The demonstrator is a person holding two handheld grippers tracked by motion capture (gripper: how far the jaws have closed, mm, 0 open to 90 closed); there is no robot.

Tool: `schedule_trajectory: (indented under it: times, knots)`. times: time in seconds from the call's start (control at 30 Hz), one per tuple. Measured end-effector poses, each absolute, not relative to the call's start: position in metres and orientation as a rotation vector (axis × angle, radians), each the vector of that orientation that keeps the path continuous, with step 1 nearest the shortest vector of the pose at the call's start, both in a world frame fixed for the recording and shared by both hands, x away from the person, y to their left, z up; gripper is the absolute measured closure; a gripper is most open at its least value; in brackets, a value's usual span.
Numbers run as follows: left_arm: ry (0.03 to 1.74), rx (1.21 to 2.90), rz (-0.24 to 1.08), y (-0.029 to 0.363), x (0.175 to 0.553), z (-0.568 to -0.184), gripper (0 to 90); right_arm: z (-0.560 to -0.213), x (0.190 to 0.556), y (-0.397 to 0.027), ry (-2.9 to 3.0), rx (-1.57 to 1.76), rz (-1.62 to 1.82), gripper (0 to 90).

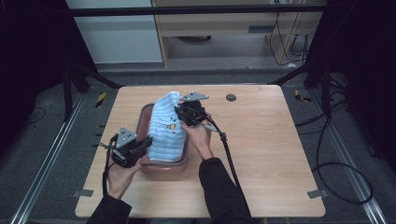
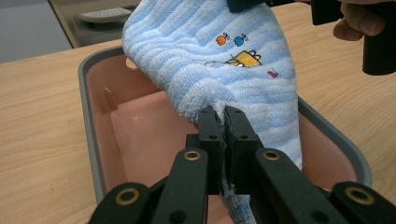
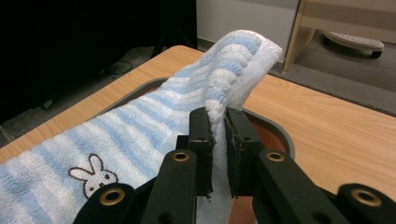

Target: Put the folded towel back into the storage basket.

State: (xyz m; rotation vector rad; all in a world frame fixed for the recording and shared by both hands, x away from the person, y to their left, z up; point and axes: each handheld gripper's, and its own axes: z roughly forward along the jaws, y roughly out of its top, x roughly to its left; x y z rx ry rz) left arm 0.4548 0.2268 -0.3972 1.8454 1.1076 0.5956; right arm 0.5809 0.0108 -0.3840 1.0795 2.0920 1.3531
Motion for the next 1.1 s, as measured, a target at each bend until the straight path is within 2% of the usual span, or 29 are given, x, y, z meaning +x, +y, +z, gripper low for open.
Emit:
schedule_trajectory:
  times: [0.3, 0.93, 1.1]
  knots:
    - [1.126, 1.884, 0.630, 0.231, 0.460, -0.411, 86.2, -0.399, 0.585, 0.017, 2.119, 1.092, 1.328, 82.1]
    - [1.190, 1.924, 0.618, 0.233, 0.469, -0.431, 86.1, -0.431, 0.596, 0.024, 2.179, 1.137, 1.261, 81.6]
    - [1.203, 1.930, 0.623, 0.233, 0.471, -0.432, 85.1, -0.436, 0.598, 0.026, 2.212, 1.144, 1.216, 78.5]
